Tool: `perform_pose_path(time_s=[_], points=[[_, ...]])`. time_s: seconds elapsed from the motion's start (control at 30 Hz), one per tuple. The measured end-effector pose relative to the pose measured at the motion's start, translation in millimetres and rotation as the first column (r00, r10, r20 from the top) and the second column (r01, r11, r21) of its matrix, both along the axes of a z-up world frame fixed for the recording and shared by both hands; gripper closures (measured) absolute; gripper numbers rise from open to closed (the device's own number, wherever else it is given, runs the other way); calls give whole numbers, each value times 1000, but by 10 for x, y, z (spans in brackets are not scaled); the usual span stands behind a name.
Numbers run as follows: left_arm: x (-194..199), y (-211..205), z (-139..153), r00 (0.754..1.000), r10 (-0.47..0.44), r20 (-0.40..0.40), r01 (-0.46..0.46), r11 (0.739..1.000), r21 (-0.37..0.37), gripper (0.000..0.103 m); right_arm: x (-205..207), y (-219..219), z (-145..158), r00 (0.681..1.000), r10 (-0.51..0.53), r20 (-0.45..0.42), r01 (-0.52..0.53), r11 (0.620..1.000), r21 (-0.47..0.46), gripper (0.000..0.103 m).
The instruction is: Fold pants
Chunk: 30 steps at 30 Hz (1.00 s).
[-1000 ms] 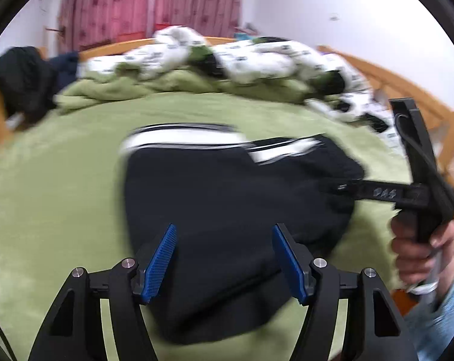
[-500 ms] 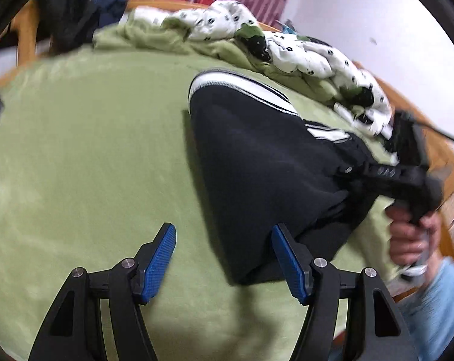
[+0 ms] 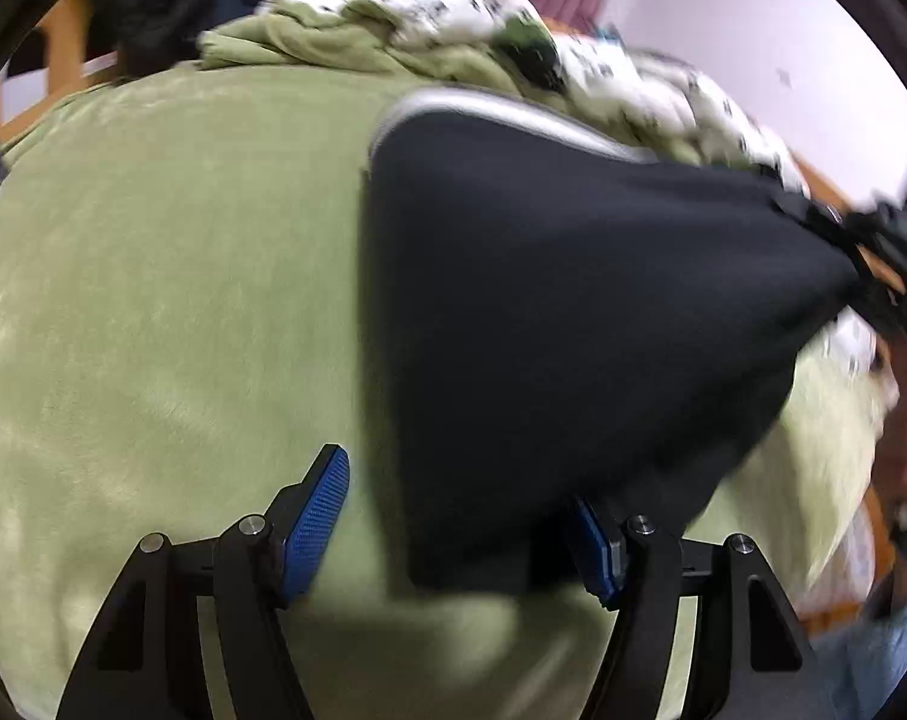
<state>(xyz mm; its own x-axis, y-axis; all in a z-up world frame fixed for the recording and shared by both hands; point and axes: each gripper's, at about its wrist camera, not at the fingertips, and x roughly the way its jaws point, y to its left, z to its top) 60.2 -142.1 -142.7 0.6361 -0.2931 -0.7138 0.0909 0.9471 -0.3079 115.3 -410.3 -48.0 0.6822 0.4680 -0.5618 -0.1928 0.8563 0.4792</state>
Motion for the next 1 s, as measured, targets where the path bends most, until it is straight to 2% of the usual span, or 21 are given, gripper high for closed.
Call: perform_pose_path(time_s=[0.07, 0.13, 0.23, 0.33, 0.43, 0.53, 0.6, 0.63, 0.73, 0.87, 0.9, 0.93, 1.0], points=[[42, -78, -20, 1000, -6, 3, 6, 1000, -4, 37, -59, -172, 138, 998, -31, 47, 32, 999, -17, 86], [16, -164, -37, 1000, 1, 29, -2, 1000, 23, 37, -83, -368, 212, 994, -73, 75, 76, 997, -28, 86], [-40, -214, -14, 999, -6, 43, 4, 999, 35, 35, -66, -775, 244, 989, -135, 68, 136, 991, -3, 86], [-8, -341, 59, 996, -87, 22, 87, 996, 12, 35, -49, -1105, 254, 981, -182, 68, 182, 983, 4, 86], [-55, -476, 105, 989, -144, 39, 141, 988, 62, 35, -63, -1370, 173, 972, -229, 54, 231, 973, -31, 86], [-121, -545, 87, 977, -210, 27, 207, 975, 87, 37, -21, -1482, -36, 962, -273, 19, 273, 954, -122, 86], [-170, -574, 108, 965, -260, 21, 257, 961, 105, 37, 58, -1598, -307, 953, -294, -75, 280, 947, -160, 85], [-191, -587, 135, 952, -306, 13, 303, 946, 118, 37, 80, -1620, -412, 949, -299, -105, 280, 946, -165, 85], [-226, -567, 140, 939, -344, -14, 342, 926, 158, 37, 34, -1651, -418, 953, -289, -92, 268, 944, -191, 81], [-213, -643, 111, 947, -322, 1, 315, 927, 204, 37, -20, -1581, -359, 951, -300, -78, 275, 932, -235, 80], [-232, -693, 110, 946, -323, 14, 312, 922, 228, 44, -19, -1565, -375, 950, -304, -77, 276, 927, -253, 79], [-249, -758, 140, 943, -329, 60, 303, 916, 263, 71, -27, -1571, -386, 949, -306, -75, 278, 925, -261, 79], [-256, -809, 215, 955, -269, 123, 218, 921, 322, 87, -68, -1573, -398, 948, -309, -73, 282, 925, -254, 79]])
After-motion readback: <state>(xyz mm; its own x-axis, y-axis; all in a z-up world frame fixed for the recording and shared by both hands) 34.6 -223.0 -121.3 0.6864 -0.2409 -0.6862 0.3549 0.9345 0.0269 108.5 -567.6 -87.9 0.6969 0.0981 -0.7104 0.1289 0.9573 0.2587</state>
